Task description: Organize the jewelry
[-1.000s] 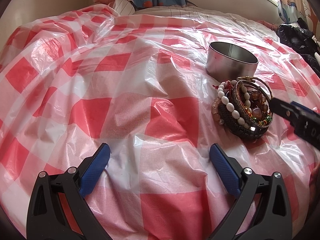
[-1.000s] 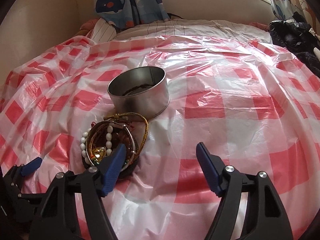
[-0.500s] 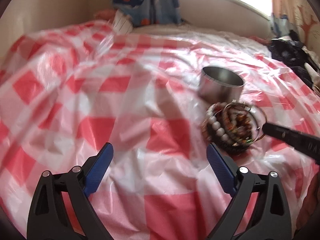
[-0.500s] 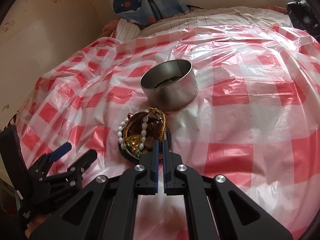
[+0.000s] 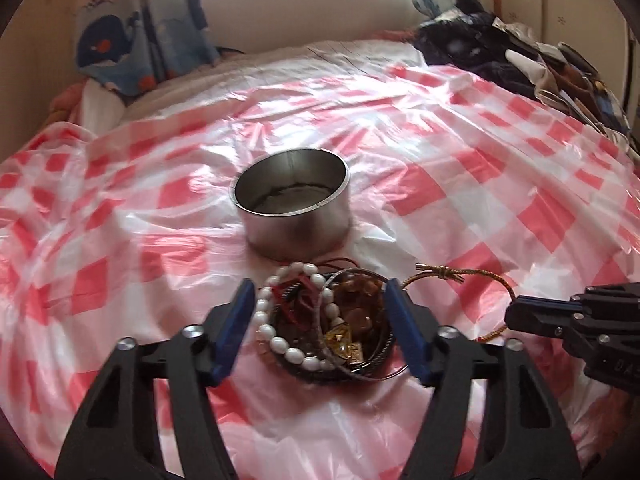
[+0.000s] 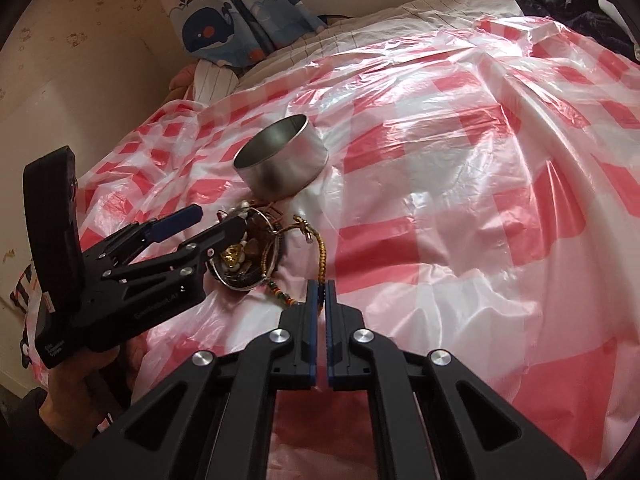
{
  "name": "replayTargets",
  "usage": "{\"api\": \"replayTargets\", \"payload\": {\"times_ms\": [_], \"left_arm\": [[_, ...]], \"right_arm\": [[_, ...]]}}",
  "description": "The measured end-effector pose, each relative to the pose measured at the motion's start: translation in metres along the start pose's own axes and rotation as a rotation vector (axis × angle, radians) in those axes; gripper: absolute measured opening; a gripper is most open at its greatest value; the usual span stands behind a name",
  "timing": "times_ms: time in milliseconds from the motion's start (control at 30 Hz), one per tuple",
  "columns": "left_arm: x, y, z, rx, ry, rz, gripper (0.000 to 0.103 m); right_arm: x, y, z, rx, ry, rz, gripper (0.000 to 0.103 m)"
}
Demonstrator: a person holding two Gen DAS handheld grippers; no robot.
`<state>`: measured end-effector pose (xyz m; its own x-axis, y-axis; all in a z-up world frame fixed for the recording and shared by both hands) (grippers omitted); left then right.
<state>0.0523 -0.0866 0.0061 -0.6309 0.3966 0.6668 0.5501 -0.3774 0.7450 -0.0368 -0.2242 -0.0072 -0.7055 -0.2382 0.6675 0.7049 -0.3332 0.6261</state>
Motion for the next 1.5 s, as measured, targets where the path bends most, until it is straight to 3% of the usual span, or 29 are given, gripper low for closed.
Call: {"api": "replayTargets", "payload": {"times_ms": [100,233,300,333,367,400,533,733,800,833,900,967,1133,1333,1500], "left_arm": [[-0.011,-0.005,0.0,-0.007,-0.039,0.029,0.032],[-0.016,-0.011,0.006,0.002,-0.033,0.054,0.009],[-0.012,-0.011,0.008,-0.003,-0.022,0.051,0.005],[-0.01,-0.012,0.01,0.001,-0.023,0.052,0.005],[-0.006,-0.012,0.012,0.014,-0.027,0.048,0.005],[-0.001,-0.012,0.016,0.035,-0.035,0.042,0.005],[0.015,-0.011,0.027,0.077,-0.043,0.017,0.005],[0.022,-0.021,0.048,0.156,-0.027,0.045,0.005],[0.017,-0.026,0.054,0.181,-0.016,0.068,0.005],[0.014,-0.028,0.056,0.193,-0.013,0.077,0.005],[0.011,-0.031,0.058,0.206,-0.012,0.087,0.005],[0.009,-0.033,0.059,0.216,-0.017,0.095,0.005],[0.007,-0.035,0.06,0.226,-0.02,0.098,0.005],[0.025,-0.016,0.056,0.24,-0.058,0.018,0.005],[0.029,0.0,0.058,0.285,-0.082,-0.018,0.005]], "right_arm": [[-0.004,-0.002,-0.004,-0.01,-0.009,0.013,0.004],[-0.006,-0.002,-0.004,-0.005,-0.019,0.015,0.005],[-0.006,-0.003,-0.002,0.003,-0.03,0.012,0.007],[-0.006,-0.003,-0.002,0.006,-0.04,0.009,0.013],[-0.007,-0.001,-0.001,0.01,-0.046,0.005,0.034],[-0.007,-0.001,-0.001,0.016,-0.049,-0.003,0.045],[-0.013,0.001,0.002,0.058,-0.115,-0.006,0.05],[-0.031,-0.001,0.01,0.174,-0.229,0.015,0.071],[-0.037,-0.004,0.018,0.229,-0.247,0.024,0.065],[-0.04,-0.006,0.02,0.247,-0.24,0.03,0.056],[-0.041,-0.008,0.02,0.25,-0.228,0.039,0.025],[-0.038,-0.009,0.018,0.218,-0.18,0.044,0.005],[-0.026,-0.006,0.022,0.199,-0.132,-0.007,0.004],[-0.001,0.009,0.028,0.156,-0.054,-0.115,0.004],[0.009,0.025,0.042,0.185,-0.014,-0.147,0.004]]}}
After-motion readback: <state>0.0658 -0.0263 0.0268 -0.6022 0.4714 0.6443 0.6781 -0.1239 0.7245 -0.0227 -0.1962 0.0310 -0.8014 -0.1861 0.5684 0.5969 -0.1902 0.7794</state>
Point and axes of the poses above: each gripper's, at about its wrist camera, not at the fingertips, and x roughly against the way its jaws point, z to its left, y to its top, the point moved 4 cm from there along -x, roughly the way its jaws point, and after that the axes turned 5 degrees about -z, right-handed, at the moved point
